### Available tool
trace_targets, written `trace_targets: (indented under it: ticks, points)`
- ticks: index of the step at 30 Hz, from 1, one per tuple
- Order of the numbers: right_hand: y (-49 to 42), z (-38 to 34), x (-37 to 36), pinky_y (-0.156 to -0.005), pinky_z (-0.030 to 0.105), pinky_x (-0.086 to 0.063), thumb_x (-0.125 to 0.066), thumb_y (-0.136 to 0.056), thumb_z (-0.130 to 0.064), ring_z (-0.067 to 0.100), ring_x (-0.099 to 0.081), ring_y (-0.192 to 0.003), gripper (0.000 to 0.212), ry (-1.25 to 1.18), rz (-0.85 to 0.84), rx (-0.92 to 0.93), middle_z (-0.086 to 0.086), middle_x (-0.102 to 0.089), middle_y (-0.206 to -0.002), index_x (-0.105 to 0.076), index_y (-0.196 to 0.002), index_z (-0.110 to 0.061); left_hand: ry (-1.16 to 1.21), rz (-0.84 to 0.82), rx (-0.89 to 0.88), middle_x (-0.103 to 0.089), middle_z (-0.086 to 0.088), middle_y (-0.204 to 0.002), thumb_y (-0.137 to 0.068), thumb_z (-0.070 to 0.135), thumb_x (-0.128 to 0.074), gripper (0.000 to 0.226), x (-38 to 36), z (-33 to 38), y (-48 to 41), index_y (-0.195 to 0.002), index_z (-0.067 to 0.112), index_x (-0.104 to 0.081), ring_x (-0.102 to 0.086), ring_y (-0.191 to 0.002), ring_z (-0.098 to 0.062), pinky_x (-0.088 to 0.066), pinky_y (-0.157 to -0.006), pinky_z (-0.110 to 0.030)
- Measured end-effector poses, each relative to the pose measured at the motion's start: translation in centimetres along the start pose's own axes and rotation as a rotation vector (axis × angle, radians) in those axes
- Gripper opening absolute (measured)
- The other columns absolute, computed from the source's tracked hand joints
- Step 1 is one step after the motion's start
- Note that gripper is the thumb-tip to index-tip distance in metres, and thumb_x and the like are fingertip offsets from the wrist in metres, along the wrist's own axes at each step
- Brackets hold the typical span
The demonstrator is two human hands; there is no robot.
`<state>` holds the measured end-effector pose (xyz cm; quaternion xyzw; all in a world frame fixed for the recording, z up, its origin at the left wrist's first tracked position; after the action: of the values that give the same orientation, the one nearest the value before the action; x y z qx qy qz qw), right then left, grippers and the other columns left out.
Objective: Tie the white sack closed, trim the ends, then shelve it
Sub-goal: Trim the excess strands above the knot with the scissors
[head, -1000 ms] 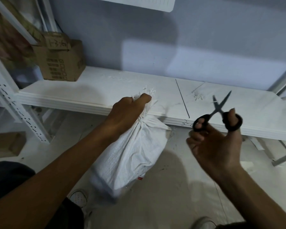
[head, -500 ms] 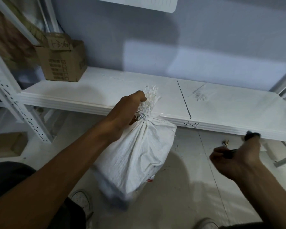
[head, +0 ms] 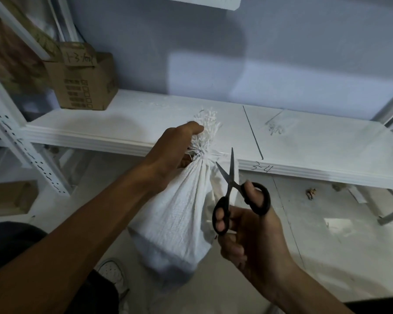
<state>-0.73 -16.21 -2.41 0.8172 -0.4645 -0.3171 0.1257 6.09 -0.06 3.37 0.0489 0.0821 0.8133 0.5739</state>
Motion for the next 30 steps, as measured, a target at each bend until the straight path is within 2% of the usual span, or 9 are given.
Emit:
trace_targets:
  ticks: [3,9,11,13,17,19,21,25,30]
  points:
    - [-0.1,-0.3,-0.3,-0.035,0.014,-0.019,-0.058,-0.067,-0.064,0.007,-0.033,-0.031,0.057,-0.053,-0.008,-0.010,0.002,-0.048,-0.060,-0.054,-0.068,-0.008,0.005,-0.014,-0.010,-0.055,-0.006,-0.074,-0.071,0.040,-0.060,0.021,-0.5,0.2,0.2,-0.067,0.020,-0.055,-0.052,-0.077,-0.024,-0.042,-0.075,-0.039]
    - [-0.7,-1.0,-0.2,-0.035,0.016,-0.020,-0.059,-0.064,-0.064,0.007,-0.030,-0.034,0.055,-0.104,-0.048,0.056,0.001,-0.048,-0.060,-0.057,-0.066,-0.009,-0.006,-0.023,-0.014,-0.056,0.000,-0.066,-0.082,0.037,-0.060,0.027,-0.9,-0.1,0.5,-0.061,0.021,-0.058,-0.053,-0.066,-0.021,-0.042,-0.072,-0.036]
    - [-1.0,-1.2,-0.2,-0.035,0.017,-0.019,-0.057,-0.066,-0.067,0.007,-0.029,-0.035,0.058,-0.111,-0.058,0.073,0.002,-0.048,-0.061,-0.057,-0.066,-0.008,-0.015,-0.038,-0.016,-0.058,0.004,-0.062,-0.078,0.041,-0.061,0.031,-1.1,-0.2,0.7,-0.055,0.021,-0.062,-0.055,-0.066,-0.020,-0.043,-0.073,-0.036]
    - [-1.1,-1.2,-0.5,-0.034,0.017,-0.022,-0.066,-0.059,-0.069,0.007,-0.032,-0.035,0.061,-0.132,-0.095,0.071,0.001,-0.049,-0.061,-0.059,-0.067,-0.009,-0.035,-0.063,-0.014,-0.061,0.005,-0.064,-0.071,0.047,-0.061,0.030,-1.3,-0.5,0.9,-0.053,0.023,-0.066,-0.057,-0.070,-0.019,-0.045,-0.077,-0.038]
    - [-1.3,-0.8,-0.9,-0.032,0.016,-0.028,-0.079,-0.037,-0.067,0.007,-0.037,-0.034,0.067,-0.161,-0.130,0.052,0.002,-0.051,-0.060,-0.063,-0.066,-0.008,-0.078,-0.100,0.007,-0.064,-0.003,-0.083,-0.063,0.055,-0.061,0.036,-2.1,-1.1,1.2,-0.076,0.022,-0.067,-0.060,-0.080,-0.022,-0.050,-0.089,-0.043]
    - [-1.2,-0.9,-1.0,-0.031,0.016,-0.030,-0.081,-0.036,-0.066,0.006,-0.037,-0.033,0.068,-0.181,-0.145,0.048,0.001,-0.052,-0.060,-0.063,-0.067,-0.008,-0.086,-0.087,0.027,-0.064,-0.002,-0.085,-0.062,0.056,-0.061,0.039,-2.2,-1.2,1.3,-0.082,0.022,-0.066,-0.060,-0.081,-0.022,-0.050,-0.096,-0.046]
    - [-1.1,-1.0,-1.1,-0.030,0.015,-0.030,-0.080,-0.046,-0.063,0.005,-0.035,-0.033,0.062,-0.210,-0.148,0.055,0.001,-0.051,-0.060,-0.061,-0.069,-0.009,-0.087,-0.076,0.033,-0.060,-0.002,-0.082,-0.064,0.055,-0.060,0.035,-2.1,-1.3,1.3,-0.079,0.023,-0.064,-0.057,-0.079,-0.022,-0.049,-0.099,-0.048]
    - [-1.2,-1.8,-0.4,-0.028,0.013,-0.026,-0.060,-0.077,-0.045,0.002,-0.030,-0.030,0.036,-0.198,-0.091,0.152,0.000,-0.046,-0.063,-0.054,-0.075,-0.010,-0.079,-0.074,0.032,-0.060,-0.002,-0.083,-0.064,0.055,-0.060,0.035,-2.1,-1.1,1.4,-0.078,0.023,-0.064,-0.058,-0.080,-0.023,-0.049,-0.098,-0.047]
    - [-0.9,-2.4,0.1,-0.029,0.012,-0.023,-0.055,-0.085,-0.041,0.001,-0.031,-0.030,0.033,-0.183,-0.067,0.205,-0.002,-0.048,-0.062,-0.055,-0.072,-0.010,-0.062,-0.029,0.023,-0.058,0.001,-0.077,-0.062,0.054,-0.062,0.031,-1.4,-1.0,1.1,-0.069,0.024,-0.061,-0.057,-0.080,-0.023,-0.049,-0.096,-0.047]
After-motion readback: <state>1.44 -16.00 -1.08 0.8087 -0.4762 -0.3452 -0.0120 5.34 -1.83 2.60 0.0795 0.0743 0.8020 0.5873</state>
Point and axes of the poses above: each hand's wrist, its own y-axis away from the middle knuckle, its own x-axis out of the back of the hand, z = x × y, the point moved 9 cm from there along -y, towards the middle knuckle
